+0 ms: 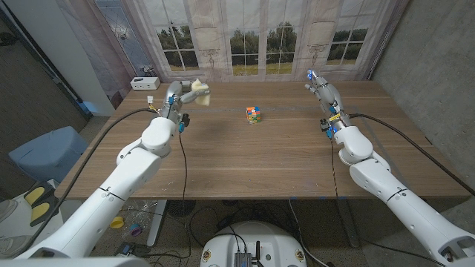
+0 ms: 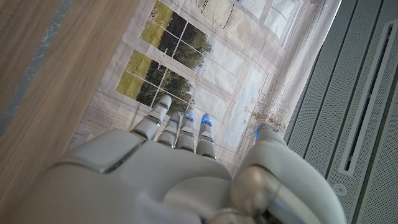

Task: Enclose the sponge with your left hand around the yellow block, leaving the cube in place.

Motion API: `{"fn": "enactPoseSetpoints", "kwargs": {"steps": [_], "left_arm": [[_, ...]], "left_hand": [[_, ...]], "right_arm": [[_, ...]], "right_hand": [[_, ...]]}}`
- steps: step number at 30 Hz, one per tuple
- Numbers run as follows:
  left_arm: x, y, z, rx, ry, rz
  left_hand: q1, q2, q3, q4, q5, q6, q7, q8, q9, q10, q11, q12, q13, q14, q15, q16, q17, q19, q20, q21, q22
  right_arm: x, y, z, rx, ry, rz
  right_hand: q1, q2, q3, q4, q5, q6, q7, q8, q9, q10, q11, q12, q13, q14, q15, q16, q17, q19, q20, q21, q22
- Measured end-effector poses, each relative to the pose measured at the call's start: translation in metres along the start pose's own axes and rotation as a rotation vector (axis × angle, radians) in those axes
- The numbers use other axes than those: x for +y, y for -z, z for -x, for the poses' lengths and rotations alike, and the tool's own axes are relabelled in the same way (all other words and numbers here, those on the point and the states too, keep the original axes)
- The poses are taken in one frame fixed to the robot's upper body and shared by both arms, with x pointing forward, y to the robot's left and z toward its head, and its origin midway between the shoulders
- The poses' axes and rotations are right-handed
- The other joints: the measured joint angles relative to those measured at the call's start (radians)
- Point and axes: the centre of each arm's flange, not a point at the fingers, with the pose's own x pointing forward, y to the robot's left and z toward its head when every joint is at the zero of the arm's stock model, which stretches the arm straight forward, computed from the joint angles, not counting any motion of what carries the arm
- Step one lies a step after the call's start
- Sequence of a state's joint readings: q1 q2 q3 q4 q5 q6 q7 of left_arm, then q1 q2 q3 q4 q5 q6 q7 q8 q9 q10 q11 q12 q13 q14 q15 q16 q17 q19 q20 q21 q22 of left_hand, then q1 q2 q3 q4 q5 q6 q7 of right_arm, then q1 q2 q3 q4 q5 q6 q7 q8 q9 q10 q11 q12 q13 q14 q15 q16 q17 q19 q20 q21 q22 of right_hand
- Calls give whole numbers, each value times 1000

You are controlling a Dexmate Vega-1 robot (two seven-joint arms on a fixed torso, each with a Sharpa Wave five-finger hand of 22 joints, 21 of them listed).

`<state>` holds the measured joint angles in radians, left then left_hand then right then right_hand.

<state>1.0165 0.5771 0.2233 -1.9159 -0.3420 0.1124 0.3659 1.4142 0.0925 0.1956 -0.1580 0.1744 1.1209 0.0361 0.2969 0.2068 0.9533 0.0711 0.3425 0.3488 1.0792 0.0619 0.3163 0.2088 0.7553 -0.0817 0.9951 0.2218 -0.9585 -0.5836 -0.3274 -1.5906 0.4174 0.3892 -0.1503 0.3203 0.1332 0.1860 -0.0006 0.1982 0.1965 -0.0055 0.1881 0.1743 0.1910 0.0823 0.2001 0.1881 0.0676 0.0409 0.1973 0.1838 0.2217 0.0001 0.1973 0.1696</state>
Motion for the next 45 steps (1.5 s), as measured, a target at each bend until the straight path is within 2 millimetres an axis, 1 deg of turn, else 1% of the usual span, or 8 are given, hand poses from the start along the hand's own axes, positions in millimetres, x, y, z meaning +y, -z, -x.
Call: {"fn": "enactPoseSetpoints", "kwargs": {"steps": [19,24,30,32,34,37,41,45], "left_arm": [[-5,6,-16,20,74,195],[-6,8,-19,28,99,222],[-6,8,-23,34,134,222],[-6,8,-24,34,143,215],[-6,7,-25,33,155,205],[-5,7,-26,32,182,182],[-5,5,-28,28,217,150],[-2,4,-31,21,254,105]], "left_hand": [[3,-3,0,3,-1,-14,-4,-16,7,0,0,-10,0,4,4,-11,-10,-11,6,23,-7],[2,-2,4,7,-2,-37,-14,-29,9,-6,-6,-24,0,-13,-13,-43,-22,-40,10,30,-12],[-37,23,-5,32,-4,-157,-36,-85,14,-48,-80,-95,-3,-63,-63,-105,-26,-127,21,30,-31],[-101,17,-17,50,-4,-219,-44,-104,12,-40,-150,-129,-19,-65,-143,-123,-24,-180,23,14,-41],[-161,8,-23,66,-4,-319,-54,-118,5,-118,-155,-151,-33,-141,-203,-136,-14,-258,29,-21,-45],[-214,-13,-40,68,3,-465,-65,-121,-6,-268,-135,-162,-58,-364,-156,-139,-9,-399,81,-85,-45],[-271,-33,-62,70,7,-602,-77,-126,-14,-409,-121,-162,-80,-559,-115,-139,-13,-556,168,-163,-45],[-305,-49,-83,74,8,-700,-88,-128,-16,-516,-114,-162,-97,-673,-87,-139,-20,-641,185,-214,-45]], "right_arm": [[5,3,7,14,11,-9],[8,3,11,17,14,-10],[15,1,18,19,20,-9],[17,1,21,20,22,-8],[18,0,23,20,25,-7],[22,-2,28,21,31,-4],[27,-5,33,21,38,3],[32,-8,38,20,44,9]], "right_hand": [[0,0,0,0,0,0,0,0,0,0,0,0,0,6,6,0,0,-4,4,0,0],[0,0,0,0,0,0,0,0,0,0,0,0,0,6,6,0,0,-4,4,0,0],[0,0,0,0,0,0,0,0,0,0,0,0,0,6,6,0,0,-4,4,0,0],[0,0,0,0,0,0,0,0,0,0,0,0,0,6,6,0,0,-4,4,0,0],[0,0,0,0,0,0,0,0,0,0,0,0,0,6,6,0,0,-4,4,0,0],[0,0,0,0,0,0,0,0,0,0,0,0,0,6,6,0,0,-4,4,0,0],[0,0,0,0,0,0,0,0,0,0,0,0,0,6,6,0,0,-4,4,0,0],[0,0,0,0,0,0,0,0,0,0,0,0,0,6,6,0,0,-4,4,0,0]]}}
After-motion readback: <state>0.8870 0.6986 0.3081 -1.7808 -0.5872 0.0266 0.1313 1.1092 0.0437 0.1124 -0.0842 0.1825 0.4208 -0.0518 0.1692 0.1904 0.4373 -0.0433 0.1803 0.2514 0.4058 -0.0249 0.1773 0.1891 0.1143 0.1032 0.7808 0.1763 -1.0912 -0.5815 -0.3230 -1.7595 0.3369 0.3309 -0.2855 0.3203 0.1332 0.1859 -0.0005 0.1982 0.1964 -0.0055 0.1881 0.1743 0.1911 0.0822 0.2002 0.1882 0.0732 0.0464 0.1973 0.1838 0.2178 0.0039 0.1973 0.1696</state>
